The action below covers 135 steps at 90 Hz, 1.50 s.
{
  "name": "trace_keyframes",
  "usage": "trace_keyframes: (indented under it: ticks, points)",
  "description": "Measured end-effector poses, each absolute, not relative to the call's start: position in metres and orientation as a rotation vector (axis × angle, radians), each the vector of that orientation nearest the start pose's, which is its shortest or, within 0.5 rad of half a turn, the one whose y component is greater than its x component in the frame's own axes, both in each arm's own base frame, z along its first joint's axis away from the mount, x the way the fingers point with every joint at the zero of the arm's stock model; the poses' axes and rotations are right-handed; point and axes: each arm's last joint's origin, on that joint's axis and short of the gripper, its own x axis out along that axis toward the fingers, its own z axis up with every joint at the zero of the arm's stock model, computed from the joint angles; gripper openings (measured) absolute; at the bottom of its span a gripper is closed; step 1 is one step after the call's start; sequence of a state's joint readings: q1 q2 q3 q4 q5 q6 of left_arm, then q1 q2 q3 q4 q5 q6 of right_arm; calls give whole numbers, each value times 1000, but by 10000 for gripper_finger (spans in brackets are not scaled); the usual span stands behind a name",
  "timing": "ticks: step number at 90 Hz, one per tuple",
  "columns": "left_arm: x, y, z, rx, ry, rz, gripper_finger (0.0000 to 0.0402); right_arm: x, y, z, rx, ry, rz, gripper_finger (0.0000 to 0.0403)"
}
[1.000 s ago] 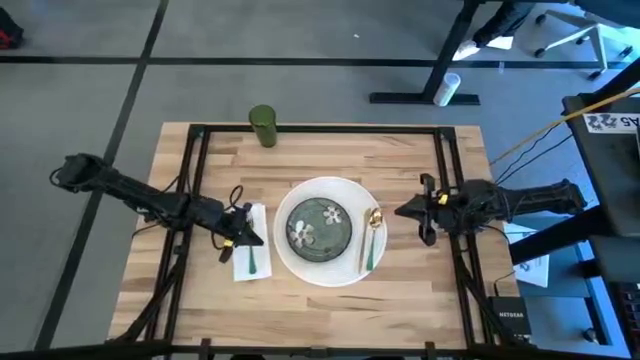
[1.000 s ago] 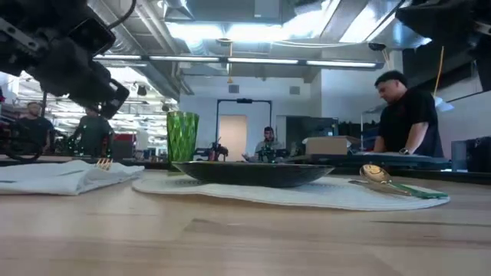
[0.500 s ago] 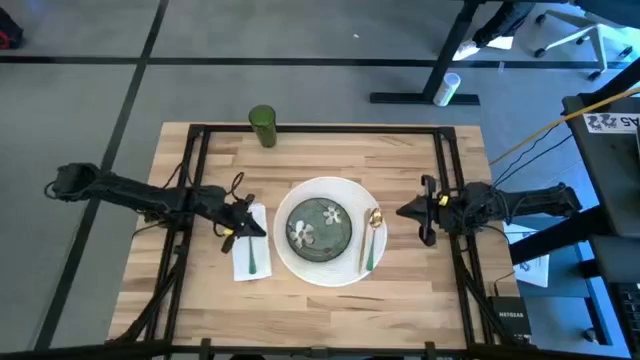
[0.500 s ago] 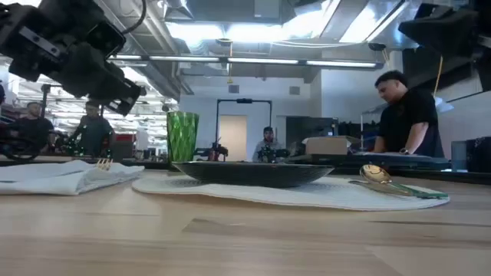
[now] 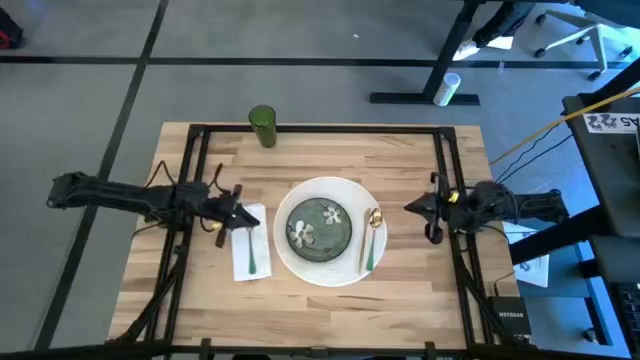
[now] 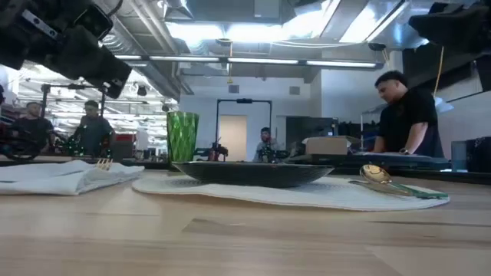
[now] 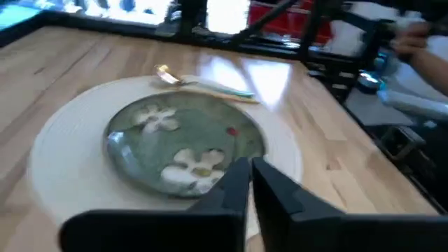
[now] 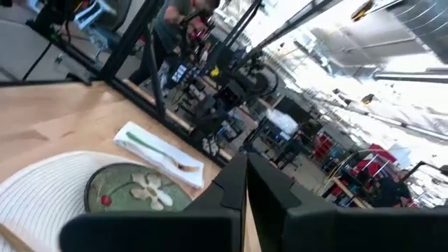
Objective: Set table place
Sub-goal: Adjust the white table napkin
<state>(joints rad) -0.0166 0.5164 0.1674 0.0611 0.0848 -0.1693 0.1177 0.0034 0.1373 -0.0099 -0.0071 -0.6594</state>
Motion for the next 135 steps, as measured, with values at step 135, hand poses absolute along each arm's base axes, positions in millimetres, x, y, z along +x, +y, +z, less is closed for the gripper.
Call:
trace_keyframes:
  ticks: [135]
  points:
    - [113,-4,152,-653,1272,706,0,87,9,207,-618,-123,38,0]
